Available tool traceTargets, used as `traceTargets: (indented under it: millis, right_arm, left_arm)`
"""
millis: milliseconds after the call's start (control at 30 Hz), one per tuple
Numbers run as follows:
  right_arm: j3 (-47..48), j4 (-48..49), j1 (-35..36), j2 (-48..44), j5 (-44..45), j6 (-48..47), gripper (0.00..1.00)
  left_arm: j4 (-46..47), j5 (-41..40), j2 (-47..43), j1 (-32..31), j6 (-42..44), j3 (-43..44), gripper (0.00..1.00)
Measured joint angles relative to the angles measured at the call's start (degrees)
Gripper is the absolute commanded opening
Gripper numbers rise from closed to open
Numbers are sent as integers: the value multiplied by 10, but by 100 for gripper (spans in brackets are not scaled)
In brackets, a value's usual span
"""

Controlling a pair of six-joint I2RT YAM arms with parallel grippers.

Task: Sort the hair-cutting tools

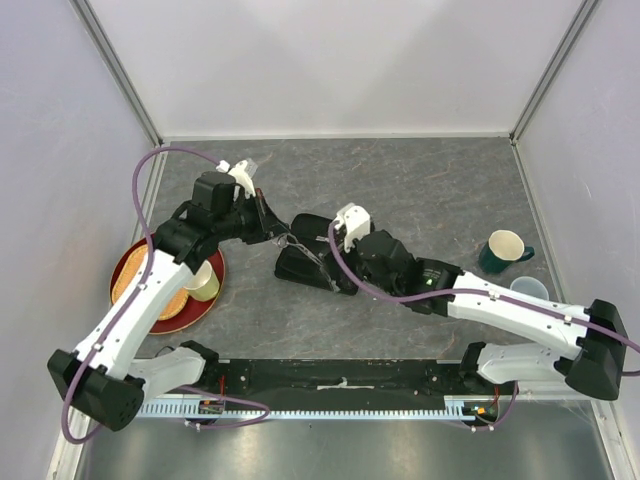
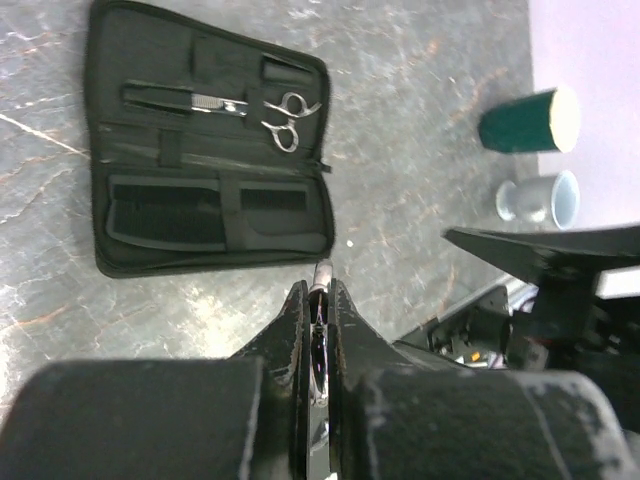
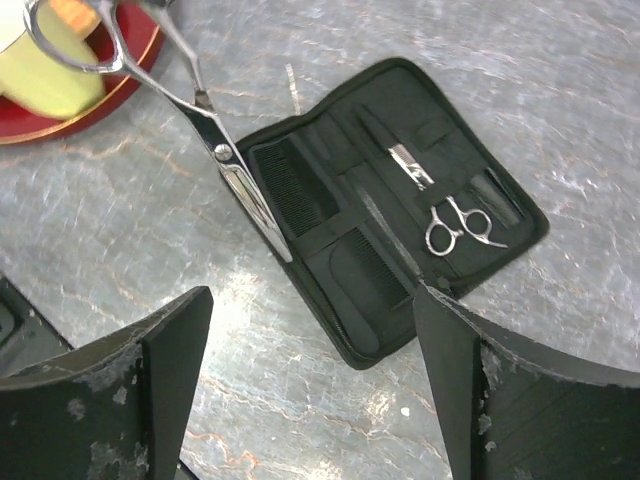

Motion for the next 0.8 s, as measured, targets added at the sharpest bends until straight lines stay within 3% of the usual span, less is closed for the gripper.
traceTargets:
  millis: [167,400,633,800]
  right_arm:
    - [-3,-28,-63,1,15,80,67]
    - [-63,-43,-187,59,-28,169,58]
    - [-69,-26,-247,137,-73,206,35]
    - [-27,-6,-291,230,-99,216,32]
  left_arm:
    - [82,-21,38,33,-26,-62,2]
    - [242,7,105,109,-79,-138,2]
    - [360,42,184,133,-94,-141,2]
    - [405,74,242,168,-95,-136,2]
